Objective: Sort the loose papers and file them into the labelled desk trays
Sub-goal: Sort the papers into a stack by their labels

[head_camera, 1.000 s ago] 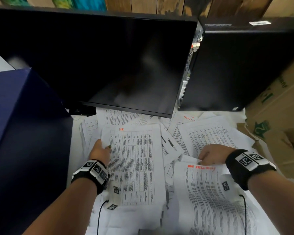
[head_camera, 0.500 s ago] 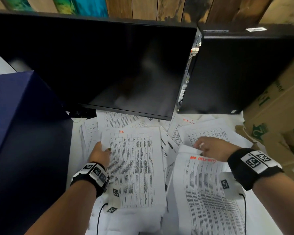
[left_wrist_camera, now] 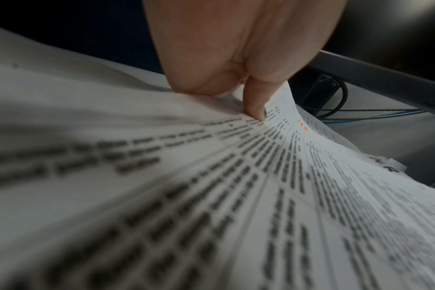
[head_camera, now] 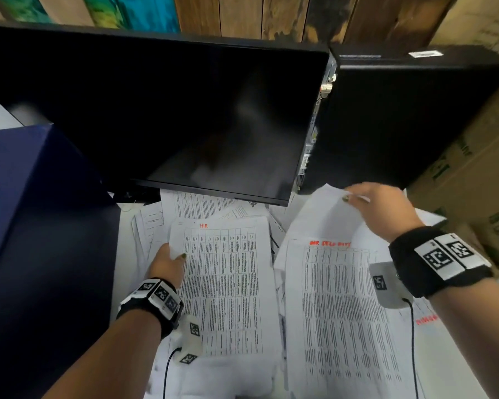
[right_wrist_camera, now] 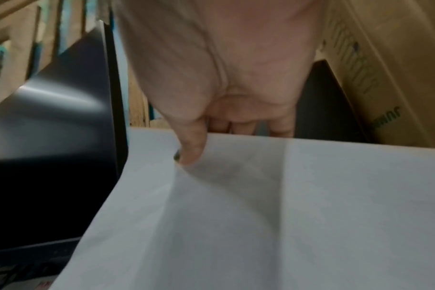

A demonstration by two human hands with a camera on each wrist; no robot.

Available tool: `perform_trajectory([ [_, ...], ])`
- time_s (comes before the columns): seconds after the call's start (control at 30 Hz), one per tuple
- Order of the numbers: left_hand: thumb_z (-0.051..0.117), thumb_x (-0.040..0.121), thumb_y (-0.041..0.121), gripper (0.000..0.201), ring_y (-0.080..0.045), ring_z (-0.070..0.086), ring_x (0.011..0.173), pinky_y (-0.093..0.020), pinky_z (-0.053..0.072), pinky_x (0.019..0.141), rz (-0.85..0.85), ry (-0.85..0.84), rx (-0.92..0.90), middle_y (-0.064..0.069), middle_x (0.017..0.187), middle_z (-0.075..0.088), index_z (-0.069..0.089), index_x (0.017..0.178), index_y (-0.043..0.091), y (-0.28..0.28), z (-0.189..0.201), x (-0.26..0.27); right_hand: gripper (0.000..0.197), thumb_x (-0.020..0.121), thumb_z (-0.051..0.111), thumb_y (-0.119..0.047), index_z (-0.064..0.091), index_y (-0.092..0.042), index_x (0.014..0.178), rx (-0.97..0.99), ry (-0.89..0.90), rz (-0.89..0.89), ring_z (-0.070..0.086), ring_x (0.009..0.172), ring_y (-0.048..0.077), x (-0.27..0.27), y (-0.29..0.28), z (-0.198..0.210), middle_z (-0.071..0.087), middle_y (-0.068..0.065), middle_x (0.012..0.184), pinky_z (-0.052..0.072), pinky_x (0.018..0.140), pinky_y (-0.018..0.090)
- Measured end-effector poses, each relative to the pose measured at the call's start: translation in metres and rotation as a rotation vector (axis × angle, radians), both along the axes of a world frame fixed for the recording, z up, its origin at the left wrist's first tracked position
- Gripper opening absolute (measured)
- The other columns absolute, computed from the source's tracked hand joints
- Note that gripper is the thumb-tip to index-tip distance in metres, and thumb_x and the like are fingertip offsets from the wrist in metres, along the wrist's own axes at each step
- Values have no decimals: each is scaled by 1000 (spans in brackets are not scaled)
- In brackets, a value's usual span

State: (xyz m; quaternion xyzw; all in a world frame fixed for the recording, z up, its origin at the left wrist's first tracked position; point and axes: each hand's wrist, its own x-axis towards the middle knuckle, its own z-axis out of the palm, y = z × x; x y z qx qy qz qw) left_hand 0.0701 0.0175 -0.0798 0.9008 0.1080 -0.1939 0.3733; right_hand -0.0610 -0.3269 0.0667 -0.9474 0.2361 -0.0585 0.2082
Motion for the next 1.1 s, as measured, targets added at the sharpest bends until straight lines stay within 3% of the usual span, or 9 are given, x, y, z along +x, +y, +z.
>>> perform_trajectory([
  [0.13, 49, 96, 24, 42, -31, 54, 112, -37, 43, 90, -4, 14, 12, -9, 123, 56, 36, 134, 12, -1, 0, 1, 22, 90, 58, -9, 72, -21, 104, -161, -351, 183, 61, 91, 20, -9, 12, 19, 68, 0, 93, 46, 87, 38],
  [0.23, 48, 96, 23, 43, -31, 52, 116, -39, 43, 93, -5, 17, 12, -9, 128, 54, 35, 136, 13, -2, 2, 0, 19, 88, 61, -15, 73, -27, 96, 12, -410, 254, 60, 86, 4, -29, 32, 30, 68, -11, 88, 45, 85, 20],
  [0.37, 47, 97, 22, 43, -30, 53, 111, -36, 42, 87, -6, 14, 9, -9, 127, 54, 34, 137, 13, -2, 5, -2, 16, 84, 57, -36, 73, -35, 88, 49, -103, 547, 59, 77, -7, -48, 71, 5, 68, -23, 86, 38, 82, 1],
  [0.5, 47, 97, 20, 42, -28, 54, 100, -31, 40, 77, -14, -3, 12, -9, 120, 54, 34, 136, 10, -4, 7, -3, 20, 91, 55, -33, 70, -32, 104, 63, 283, 693, 62, 91, -2, -67, 103, -48, 70, -16, 105, 46, 90, 18],
  [0.63, 48, 97, 20, 30, -25, 53, 90, -31, 41, 76, -12, -23, -4, -10, 113, 59, 42, 124, 9, -2, 0, 0, 22, 92, 55, -28, 70, -30, 109, 136, 381, 683, 62, 100, 4, -74, 116, -78, 68, -14, 112, 44, 95, 20],
  [0.77, 47, 96, 20, 25, -23, 54, 85, -32, 42, 74, -12, -25, 2, -8, 102, 59, 44, 119, 12, 0, -3, 1, 19, 87, 62, -35, 72, -30, 103, 203, 438, 697, 64, 93, 3, -72, 117, -86, 70, -14, 106, 49, 88, 20],
  [0.93, 48, 96, 19, 25, -22, 53, 86, -32, 42, 76, -12, -27, -7, -4, 101, 58, 44, 120, 13, 0, -1, -1, 37, 87, 49, -58, 68, -33, 107, 486, 467, 390, 58, 99, 3, -57, 90, -76, 63, -16, 113, 43, 92, 22],
  [1.03, 49, 96, 20, 21, -23, 54, 86, -32, 43, 77, -6, -32, -11, -4, 99, 58, 45, 115, 13, 0, -2, 0, 51, 84, 59, -51, 52, -29, 130, 298, 274, 2, 49, 122, 14, -44, 47, -90, 49, -6, 138, 38, 105, 35],
  [1.1, 49, 96, 21, 21, -26, 56, 91, -33, 45, 79, -5, -24, -7, -5, 101, 59, 45, 114, 14, 0, -2, 1, 82, 76, 66, -55, 32, -24, 143, 137, 421, -148, 39, 131, 25, -40, 24, -101, 38, 5, 147, 35, 108, 49],
])
